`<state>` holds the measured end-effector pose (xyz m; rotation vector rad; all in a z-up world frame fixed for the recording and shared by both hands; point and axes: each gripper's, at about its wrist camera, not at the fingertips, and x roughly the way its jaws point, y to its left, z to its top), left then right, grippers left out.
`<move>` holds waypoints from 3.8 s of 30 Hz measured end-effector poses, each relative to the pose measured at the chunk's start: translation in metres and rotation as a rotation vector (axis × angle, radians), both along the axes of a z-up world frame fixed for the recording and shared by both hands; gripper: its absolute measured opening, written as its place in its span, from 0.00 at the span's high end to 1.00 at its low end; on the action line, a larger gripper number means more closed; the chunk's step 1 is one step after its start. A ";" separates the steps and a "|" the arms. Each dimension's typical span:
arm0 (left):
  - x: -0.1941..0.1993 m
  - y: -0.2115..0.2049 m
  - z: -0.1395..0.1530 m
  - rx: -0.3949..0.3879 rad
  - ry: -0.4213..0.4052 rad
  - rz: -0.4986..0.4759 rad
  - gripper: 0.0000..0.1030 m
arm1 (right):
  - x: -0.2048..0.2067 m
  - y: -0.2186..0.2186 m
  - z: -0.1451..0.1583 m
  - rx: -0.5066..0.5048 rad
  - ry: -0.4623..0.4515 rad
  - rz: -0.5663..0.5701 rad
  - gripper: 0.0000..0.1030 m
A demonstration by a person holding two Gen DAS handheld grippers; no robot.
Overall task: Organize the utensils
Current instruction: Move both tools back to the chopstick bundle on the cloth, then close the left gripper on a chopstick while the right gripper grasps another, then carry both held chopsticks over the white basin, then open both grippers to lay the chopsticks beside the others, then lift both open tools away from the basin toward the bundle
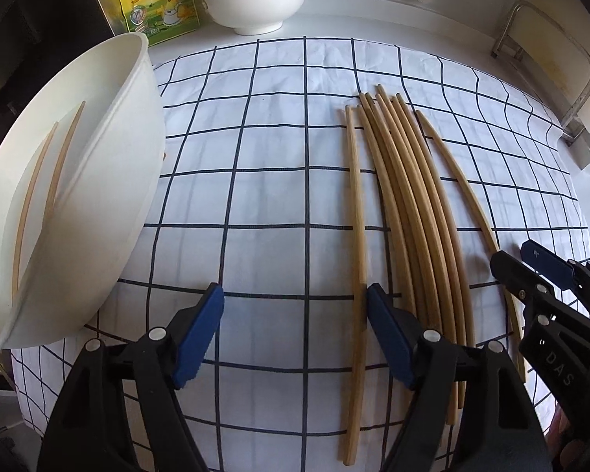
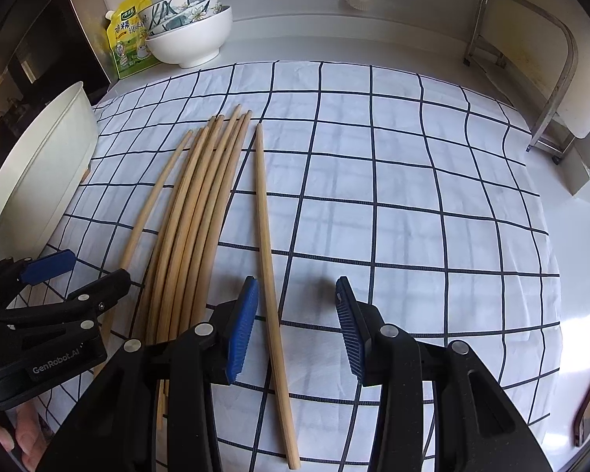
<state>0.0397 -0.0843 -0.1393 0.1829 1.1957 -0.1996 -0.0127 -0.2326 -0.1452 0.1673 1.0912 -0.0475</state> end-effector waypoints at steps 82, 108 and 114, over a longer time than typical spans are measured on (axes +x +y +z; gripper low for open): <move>0.102 0.251 0.050 -0.103 -0.027 0.266 0.77 | 0.153 0.273 0.054 0.087 -0.006 0.300 0.84; 0.041 0.213 0.099 -0.112 -0.123 0.222 0.43 | 0.079 0.218 0.104 0.068 -0.092 0.269 0.81; 0.030 0.180 0.106 -0.121 -0.132 0.171 0.43 | 0.057 0.181 0.113 0.069 -0.111 0.227 0.78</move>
